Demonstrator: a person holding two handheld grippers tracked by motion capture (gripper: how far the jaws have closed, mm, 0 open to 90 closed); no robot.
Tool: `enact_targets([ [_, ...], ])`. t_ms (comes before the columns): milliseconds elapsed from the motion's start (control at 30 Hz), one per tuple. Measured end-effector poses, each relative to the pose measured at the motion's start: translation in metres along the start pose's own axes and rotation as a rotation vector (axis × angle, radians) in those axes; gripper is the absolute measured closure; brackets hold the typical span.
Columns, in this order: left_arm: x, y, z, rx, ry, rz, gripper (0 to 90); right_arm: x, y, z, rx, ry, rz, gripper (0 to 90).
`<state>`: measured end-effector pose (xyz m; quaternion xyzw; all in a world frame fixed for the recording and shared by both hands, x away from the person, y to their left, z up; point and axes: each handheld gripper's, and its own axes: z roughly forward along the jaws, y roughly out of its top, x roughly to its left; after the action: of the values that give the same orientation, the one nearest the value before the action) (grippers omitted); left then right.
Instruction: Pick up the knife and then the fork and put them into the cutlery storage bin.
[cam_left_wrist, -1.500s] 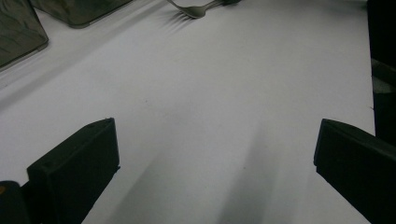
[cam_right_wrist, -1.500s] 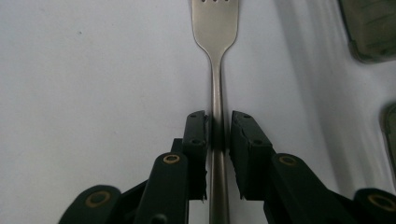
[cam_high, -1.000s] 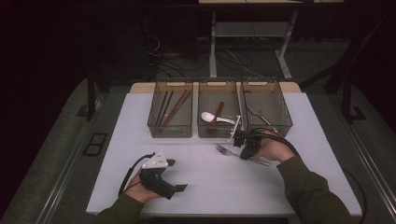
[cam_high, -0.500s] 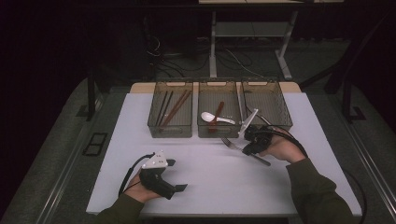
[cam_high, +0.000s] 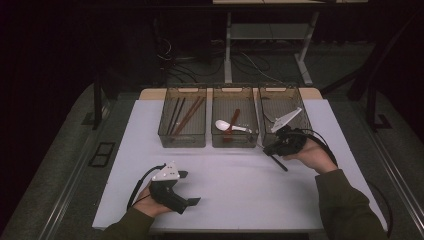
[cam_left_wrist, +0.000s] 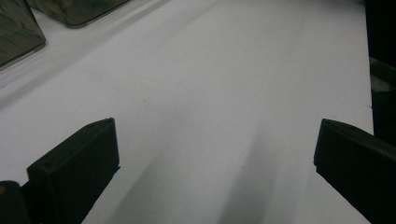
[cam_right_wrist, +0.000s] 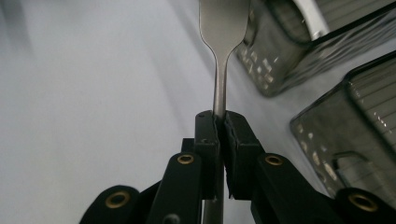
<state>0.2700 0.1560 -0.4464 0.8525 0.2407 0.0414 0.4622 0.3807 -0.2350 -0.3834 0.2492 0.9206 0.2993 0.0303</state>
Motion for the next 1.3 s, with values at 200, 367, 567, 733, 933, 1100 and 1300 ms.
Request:
enact_targets([
  [200, 0.000, 0.000, 0.000, 0.000, -0.001, 0.000, 0.0, -0.006, -0.002, -0.018, -0.141, -0.004, 0.058, 84.2],
  [367, 0.000, 0.000, 0.001, -0.001, -0.001, 0.000, 0.0, -0.013, -0.005, -0.033, -0.267, -0.011, 0.071, 84.2],
  [567, 0.001, 0.000, 0.000, -0.008, 0.002, -0.002, 0.0, -0.025, -0.006, -0.050, -0.349, -0.066, 0.110, 84.2],
  [733, 0.001, 0.000, 0.000, -0.007, 0.002, -0.004, 0.0, -0.039, -0.007, -0.069, -0.417, -0.105, 0.156, 84.2],
  [933, 0.001, 0.000, 0.000, -0.008, 0.002, -0.003, 0.0, -0.059, -0.003, -0.086, -0.439, -0.174, 0.190, 84.2],
  [1100, 0.001, 0.000, 0.000, -0.007, -0.001, -0.003, 0.0, -0.076, 0.002, -0.091, -0.427, -0.239, 0.213, 84.2],
  [1300, 0.002, 0.000, 0.000, -0.008, -0.002, 0.001, 0.0, -0.095, 0.000, -0.082, -0.389, -0.295, 0.257, 84.2],
])
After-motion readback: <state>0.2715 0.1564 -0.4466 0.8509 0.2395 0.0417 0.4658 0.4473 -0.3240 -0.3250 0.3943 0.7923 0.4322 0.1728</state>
